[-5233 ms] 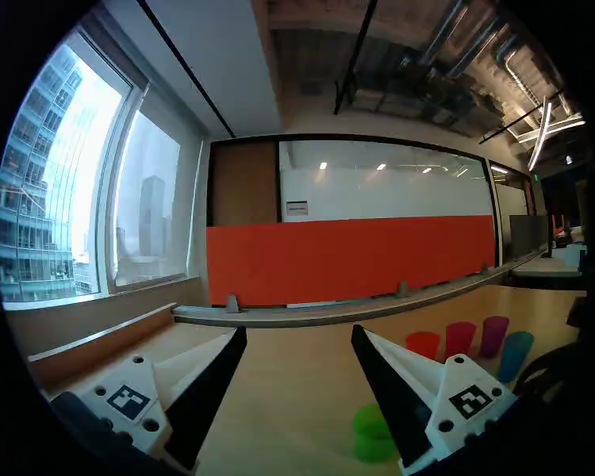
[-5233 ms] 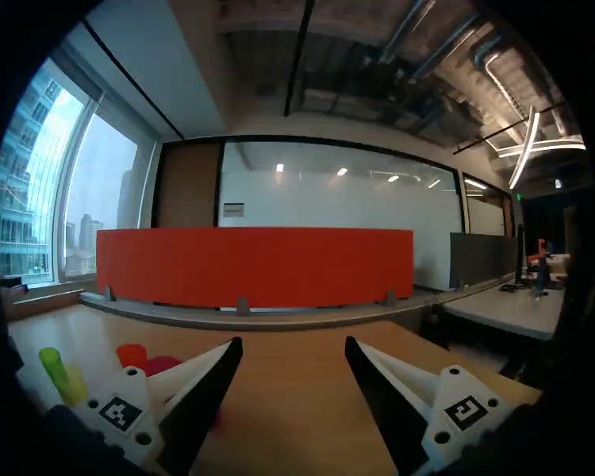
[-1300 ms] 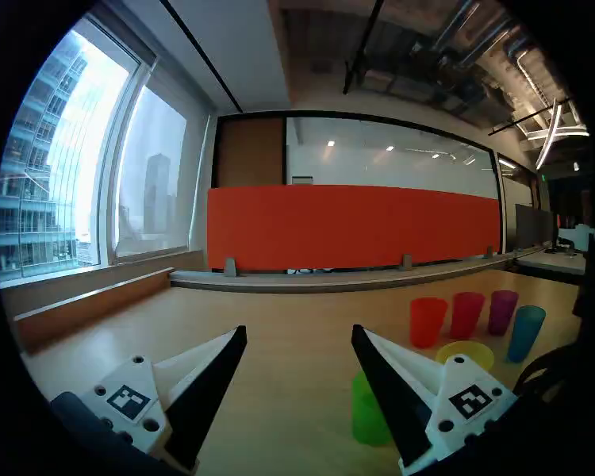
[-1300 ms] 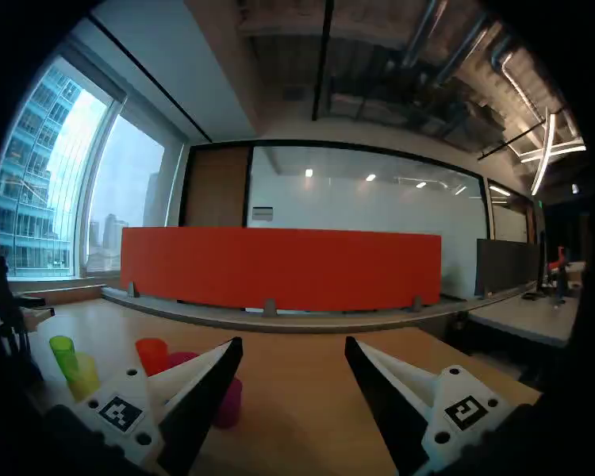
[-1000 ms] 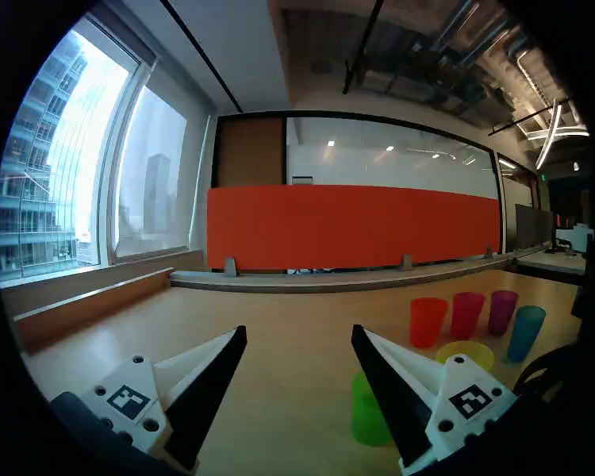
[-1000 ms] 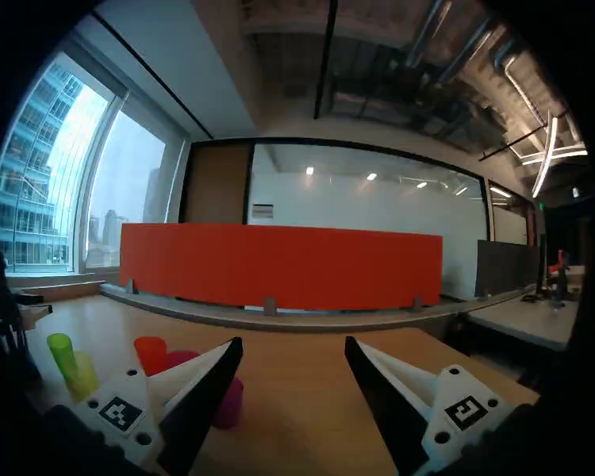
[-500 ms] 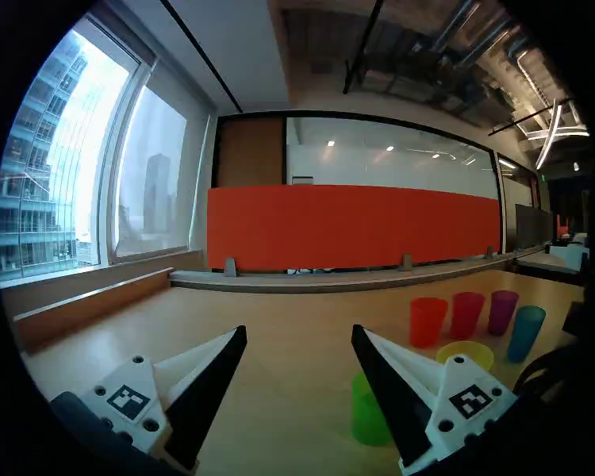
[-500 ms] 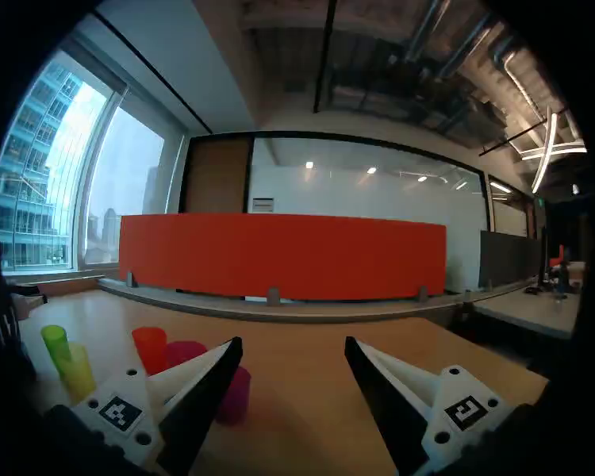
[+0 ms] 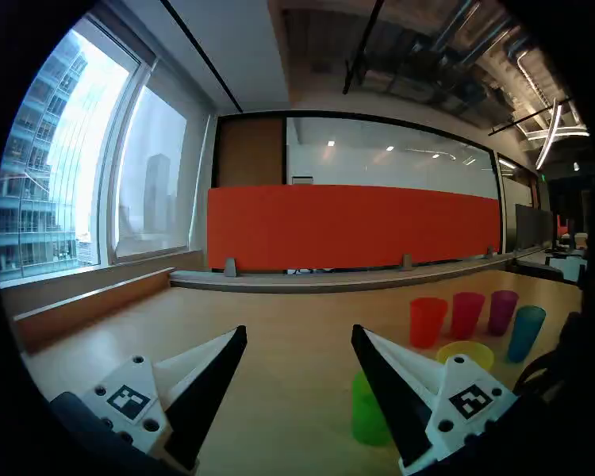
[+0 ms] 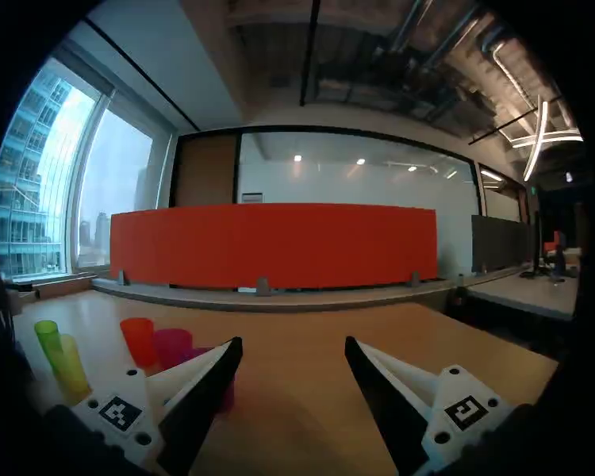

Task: Pour water

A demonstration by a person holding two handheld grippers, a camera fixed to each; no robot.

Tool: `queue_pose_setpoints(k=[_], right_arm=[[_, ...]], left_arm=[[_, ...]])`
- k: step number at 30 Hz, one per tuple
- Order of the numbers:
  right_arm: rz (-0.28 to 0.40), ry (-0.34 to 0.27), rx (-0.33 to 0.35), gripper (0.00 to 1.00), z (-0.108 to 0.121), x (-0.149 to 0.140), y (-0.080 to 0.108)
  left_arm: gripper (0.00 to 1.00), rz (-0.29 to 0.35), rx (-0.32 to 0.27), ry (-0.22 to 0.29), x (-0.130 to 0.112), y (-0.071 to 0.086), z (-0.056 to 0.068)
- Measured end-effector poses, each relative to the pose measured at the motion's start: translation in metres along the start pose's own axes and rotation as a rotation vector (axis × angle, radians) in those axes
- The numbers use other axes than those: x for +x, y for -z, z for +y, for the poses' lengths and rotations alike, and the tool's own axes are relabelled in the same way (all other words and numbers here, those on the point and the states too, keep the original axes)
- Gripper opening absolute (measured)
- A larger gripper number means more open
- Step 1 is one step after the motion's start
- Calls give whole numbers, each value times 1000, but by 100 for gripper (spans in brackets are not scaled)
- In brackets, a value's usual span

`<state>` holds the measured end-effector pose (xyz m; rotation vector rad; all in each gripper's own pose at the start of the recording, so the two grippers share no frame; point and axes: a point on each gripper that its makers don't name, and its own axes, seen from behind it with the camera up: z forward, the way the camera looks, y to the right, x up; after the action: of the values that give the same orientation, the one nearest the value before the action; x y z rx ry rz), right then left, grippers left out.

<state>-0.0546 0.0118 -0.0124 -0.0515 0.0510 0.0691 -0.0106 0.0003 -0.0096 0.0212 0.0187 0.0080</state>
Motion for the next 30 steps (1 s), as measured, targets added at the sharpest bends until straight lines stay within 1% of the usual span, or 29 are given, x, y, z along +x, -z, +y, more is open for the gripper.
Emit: queue_pose_setpoints(k=[5, 11, 23, 30], right_arm=[[-5, -15, 2, 100, 1, -5, -2], [-18, -17, 1, 100, 3, -11, -3], [-15, 9, 8, 100, -1, -14, -4], [-13, 10, 12, 100, -2, -13, -3]], left_arm=[[99, 0, 0, 0, 0, 0, 0], [99, 0, 0, 0, 0, 0, 0], [99, 0, 0, 0, 0, 0, 0], [99, 0, 0, 0, 0, 0, 0]])
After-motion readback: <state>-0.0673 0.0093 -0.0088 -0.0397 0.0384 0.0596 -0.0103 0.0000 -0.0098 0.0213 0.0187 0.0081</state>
